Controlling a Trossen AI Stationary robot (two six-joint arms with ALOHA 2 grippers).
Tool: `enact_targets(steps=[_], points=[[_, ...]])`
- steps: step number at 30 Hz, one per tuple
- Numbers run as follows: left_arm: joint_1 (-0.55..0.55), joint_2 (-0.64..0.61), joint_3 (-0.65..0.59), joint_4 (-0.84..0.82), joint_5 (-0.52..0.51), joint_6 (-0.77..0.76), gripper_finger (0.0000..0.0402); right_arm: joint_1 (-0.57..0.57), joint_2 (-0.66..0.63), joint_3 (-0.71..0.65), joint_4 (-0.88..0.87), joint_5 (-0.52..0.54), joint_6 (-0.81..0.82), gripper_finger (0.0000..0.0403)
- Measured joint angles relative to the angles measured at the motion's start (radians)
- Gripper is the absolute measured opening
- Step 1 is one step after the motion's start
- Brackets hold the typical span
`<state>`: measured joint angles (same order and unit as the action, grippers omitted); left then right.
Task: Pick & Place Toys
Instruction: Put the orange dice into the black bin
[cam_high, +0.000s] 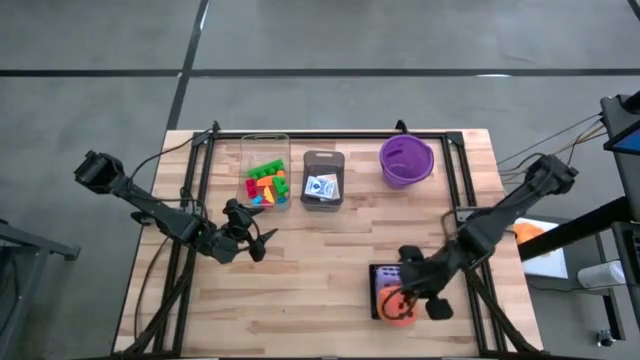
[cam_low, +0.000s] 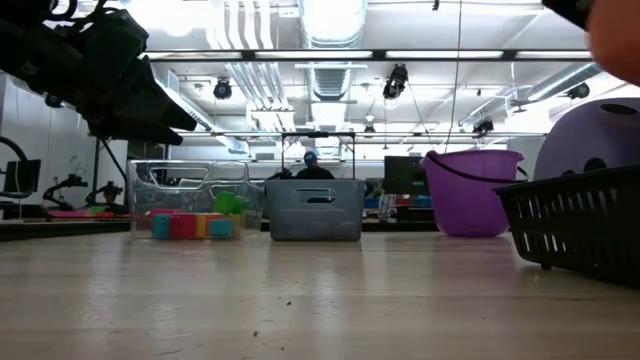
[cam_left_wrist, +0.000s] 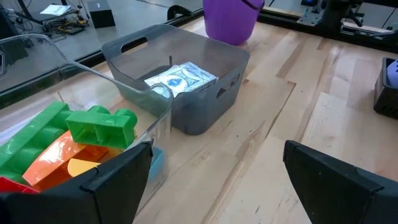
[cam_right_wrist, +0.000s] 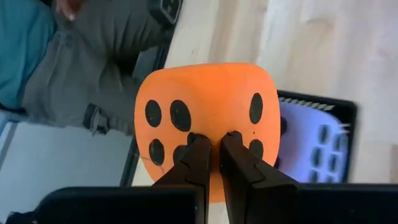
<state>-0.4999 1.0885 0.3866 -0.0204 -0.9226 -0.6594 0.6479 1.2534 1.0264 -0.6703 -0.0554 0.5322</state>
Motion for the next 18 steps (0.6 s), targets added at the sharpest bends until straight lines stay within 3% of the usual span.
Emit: enact_targets(steps=[6, 18], points=[[0.0, 0.0, 0.0, 0.0, 0.0, 0.0, 0.0367, 0.0, 0.106, 0.0, 0.032, -0.074, -0.006, 0.0018], [0.0, 0.0, 0.0, 0.0, 0.0, 0.0, 0.0367, -0.018, 0.147, 0.002, 0.017, -0.045, -0.02, 0.0019]])
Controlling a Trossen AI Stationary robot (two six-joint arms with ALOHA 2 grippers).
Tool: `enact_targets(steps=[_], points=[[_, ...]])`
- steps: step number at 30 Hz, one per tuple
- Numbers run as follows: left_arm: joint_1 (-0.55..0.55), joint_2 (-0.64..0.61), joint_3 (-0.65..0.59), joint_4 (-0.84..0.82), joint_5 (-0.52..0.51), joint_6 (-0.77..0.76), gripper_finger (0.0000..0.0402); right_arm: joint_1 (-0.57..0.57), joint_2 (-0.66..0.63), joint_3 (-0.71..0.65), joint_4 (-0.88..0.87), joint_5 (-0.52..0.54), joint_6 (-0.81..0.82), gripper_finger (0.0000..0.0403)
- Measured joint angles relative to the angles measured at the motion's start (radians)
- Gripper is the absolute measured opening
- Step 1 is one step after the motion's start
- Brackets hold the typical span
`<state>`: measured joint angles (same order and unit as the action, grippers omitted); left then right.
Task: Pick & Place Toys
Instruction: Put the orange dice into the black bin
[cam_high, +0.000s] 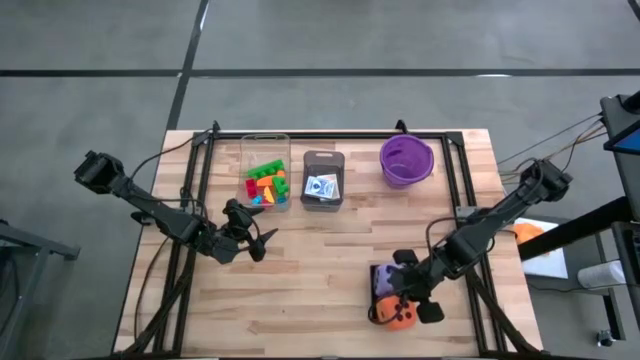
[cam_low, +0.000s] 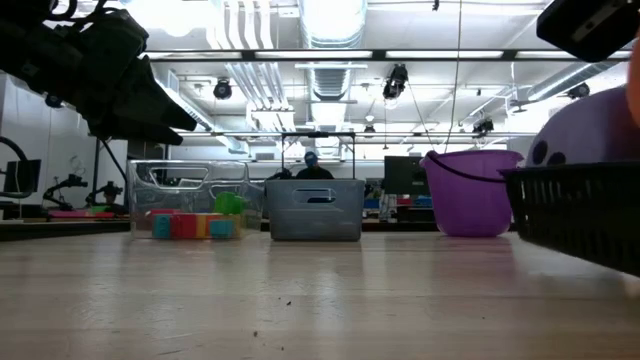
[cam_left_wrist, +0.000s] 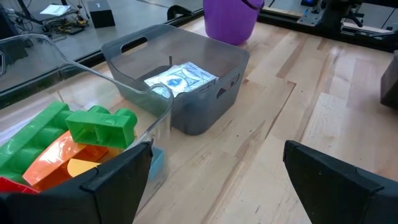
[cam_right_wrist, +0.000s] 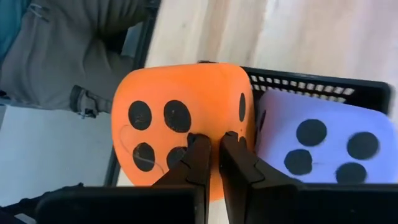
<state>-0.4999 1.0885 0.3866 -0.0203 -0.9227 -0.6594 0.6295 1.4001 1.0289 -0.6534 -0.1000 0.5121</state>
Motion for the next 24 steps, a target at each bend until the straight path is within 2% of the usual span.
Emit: enact_targets(steps=[11, 24], points=[[0.0, 0.0, 0.0, 0.0, 0.0, 0.0, 0.0367, -0.053, -0.092, -0.004, -0.137, 0.065, 0.008, 0.0018], [0.0, 0.0, 0.0, 0.0, 0.0, 0.0, 0.0367, -0.07, -0.094, -0.004, -0.136, 0.08, 0.008, 0.0018]])
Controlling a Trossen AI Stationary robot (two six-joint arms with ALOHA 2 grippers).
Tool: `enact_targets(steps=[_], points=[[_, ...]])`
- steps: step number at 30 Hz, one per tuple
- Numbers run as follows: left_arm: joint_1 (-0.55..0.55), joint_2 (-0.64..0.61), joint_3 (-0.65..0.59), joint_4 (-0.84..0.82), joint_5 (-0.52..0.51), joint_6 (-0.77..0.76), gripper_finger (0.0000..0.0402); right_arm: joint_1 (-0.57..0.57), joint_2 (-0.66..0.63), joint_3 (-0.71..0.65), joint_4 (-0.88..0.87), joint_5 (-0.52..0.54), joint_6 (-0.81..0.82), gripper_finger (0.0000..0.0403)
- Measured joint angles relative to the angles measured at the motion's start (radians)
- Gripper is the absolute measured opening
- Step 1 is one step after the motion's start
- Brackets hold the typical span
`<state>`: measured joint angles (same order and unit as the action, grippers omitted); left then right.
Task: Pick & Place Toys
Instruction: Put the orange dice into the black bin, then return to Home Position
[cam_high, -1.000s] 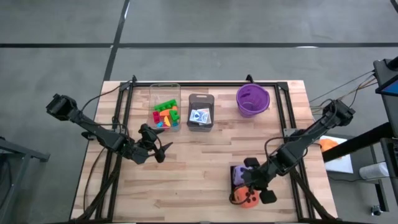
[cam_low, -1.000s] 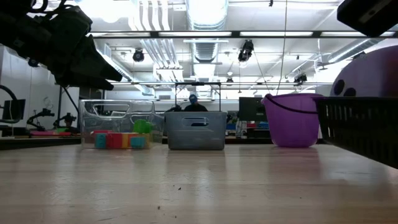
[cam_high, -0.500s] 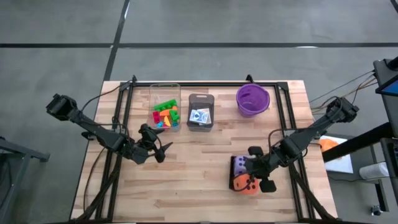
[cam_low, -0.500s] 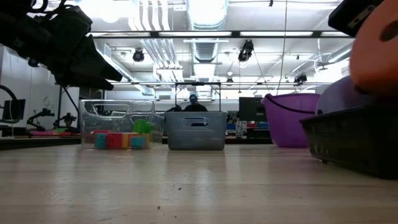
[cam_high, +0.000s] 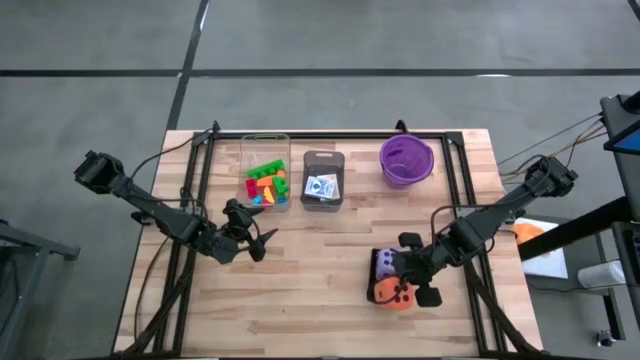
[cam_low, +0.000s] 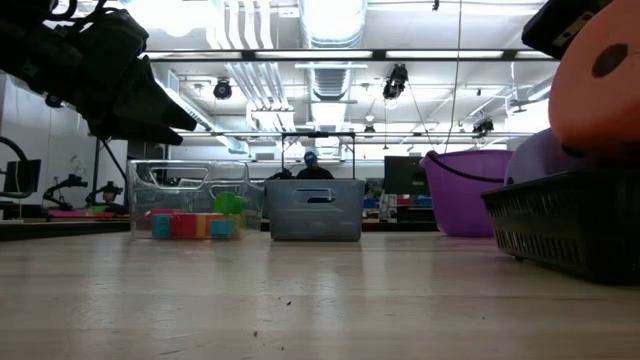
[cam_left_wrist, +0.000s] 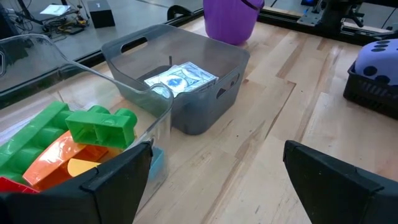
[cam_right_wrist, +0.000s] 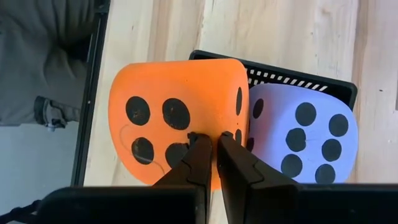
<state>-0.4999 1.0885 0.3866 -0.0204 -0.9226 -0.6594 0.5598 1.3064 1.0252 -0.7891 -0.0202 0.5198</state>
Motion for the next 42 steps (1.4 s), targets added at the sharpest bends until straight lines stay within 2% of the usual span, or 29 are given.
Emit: enact_targets(steps=[7, 10, 20, 26, 30, 36, 42], points=[[0.0, 0.0, 0.0, 0.0, 0.0, 0.0, 0.0367, -0.004, -0.001, 0.033, -0.036, 0.032, -0.001, 0.002], [0.0, 0.0, 0.0, 0.0, 0.0, 0.0, 0.0367, -0.005, -0.001, 0.072, -0.084, 0.077, -0.002, 0.0038], [0.0, 0.0, 0.0, 0.0, 0.0, 0.0, 0.0367, -0.005, -0.002, 0.185, -0.195, 0.227, -0.023, 0.019], [0.0, 0.0, 0.0, 0.0, 0.0, 0.0, 0.0367, -0.003, -0.007, 0.201, -0.177, 0.377, -0.103, 0.026], [0.0, 0.0, 0.0, 0.0, 0.0, 0.0, 0.0367, 0.009, -0.027, 0.166, 0.013, 0.478, -0.224, 0.0285], [0.0, 0.0, 0.0, 0.0, 0.0, 0.0, 0.0367, 0.01, -0.065, 0.056, 0.414, 0.464, -0.451, 0.0291], [0.0, 0.0, 0.0, 0.0, 0.0, 0.0, 0.0367, 0.015, -0.088, -0.011, 0.606, 0.439, -0.543, 0.0291]])
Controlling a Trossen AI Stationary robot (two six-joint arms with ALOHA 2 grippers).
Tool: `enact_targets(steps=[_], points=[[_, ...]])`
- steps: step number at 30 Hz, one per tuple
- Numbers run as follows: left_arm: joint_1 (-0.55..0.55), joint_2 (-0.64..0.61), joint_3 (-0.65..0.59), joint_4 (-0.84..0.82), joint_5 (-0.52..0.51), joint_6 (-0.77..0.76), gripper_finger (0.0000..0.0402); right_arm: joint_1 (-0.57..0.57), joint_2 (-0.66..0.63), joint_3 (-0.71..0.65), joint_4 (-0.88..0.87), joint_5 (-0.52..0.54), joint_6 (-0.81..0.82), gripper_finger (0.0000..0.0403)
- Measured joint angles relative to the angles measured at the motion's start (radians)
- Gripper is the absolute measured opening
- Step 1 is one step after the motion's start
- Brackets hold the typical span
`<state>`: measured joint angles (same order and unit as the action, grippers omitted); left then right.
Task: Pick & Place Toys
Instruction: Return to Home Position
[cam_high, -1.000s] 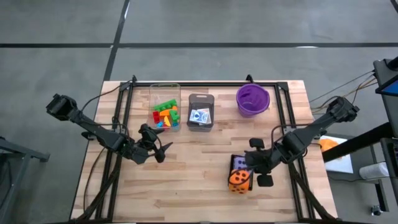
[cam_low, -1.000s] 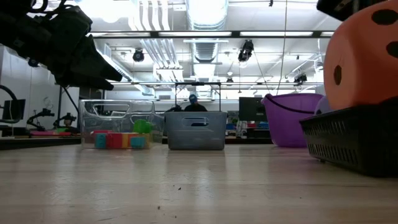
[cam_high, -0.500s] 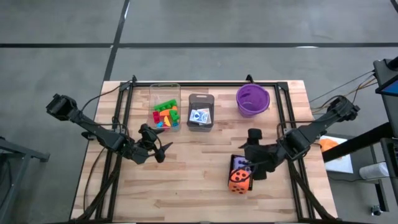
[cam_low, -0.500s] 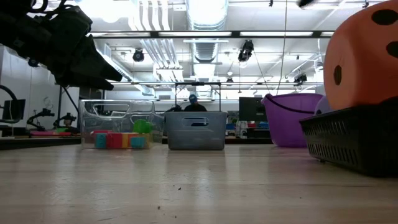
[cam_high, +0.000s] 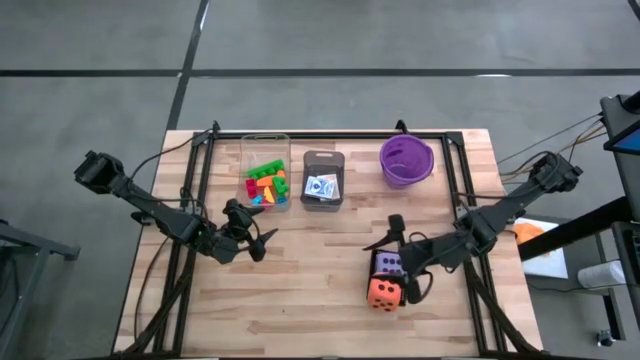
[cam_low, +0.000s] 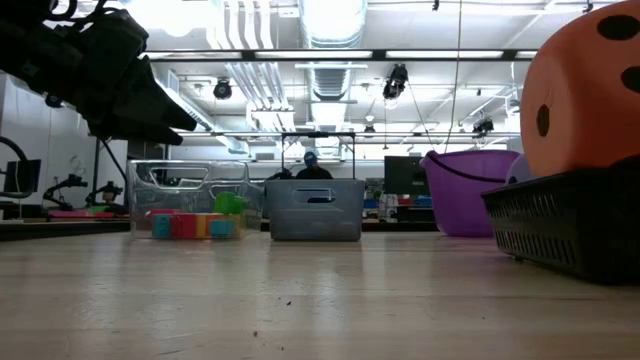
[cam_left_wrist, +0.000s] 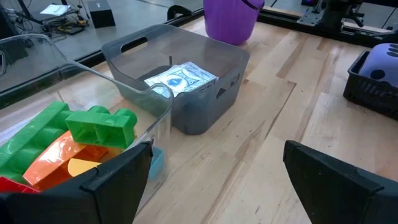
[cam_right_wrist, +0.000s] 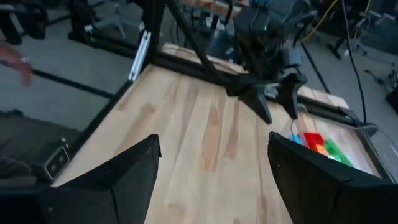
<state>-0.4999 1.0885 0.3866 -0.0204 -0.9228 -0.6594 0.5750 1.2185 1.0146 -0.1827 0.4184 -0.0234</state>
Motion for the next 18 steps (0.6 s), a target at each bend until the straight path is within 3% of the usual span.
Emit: enact_targets(steps=[6, 8, 11, 15, 18], points=[[0.0, 0.0, 0.0, 0.0, 0.0, 0.0, 0.0367, 0.0, -0.013, -0.002, 0.011, 0.021, -0.035, 0.0291], [0.0, 0.0, 0.0, 0.0, 0.0, 0.0, 0.0367, -0.009, -0.015, 0.003, 0.006, 0.115, -0.011, 0.0291], [0.0, 0.0, 0.0, 0.005, -0.001, -0.013, 0.0367, -0.016, -0.033, 0.007, -0.003, 0.232, 0.159, 0.0291], [0.0, 0.0, 0.0, 0.044, 0.011, -0.021, 0.0367, 0.019, -0.058, 0.0, -0.009, 0.155, 0.053, 0.0291], [-0.003, -0.007, 0.0, 0.135, 0.11, 0.15, 0.0367, 0.057, -0.092, -0.006, -0.003, 0.146, 0.027, 0.0291]])
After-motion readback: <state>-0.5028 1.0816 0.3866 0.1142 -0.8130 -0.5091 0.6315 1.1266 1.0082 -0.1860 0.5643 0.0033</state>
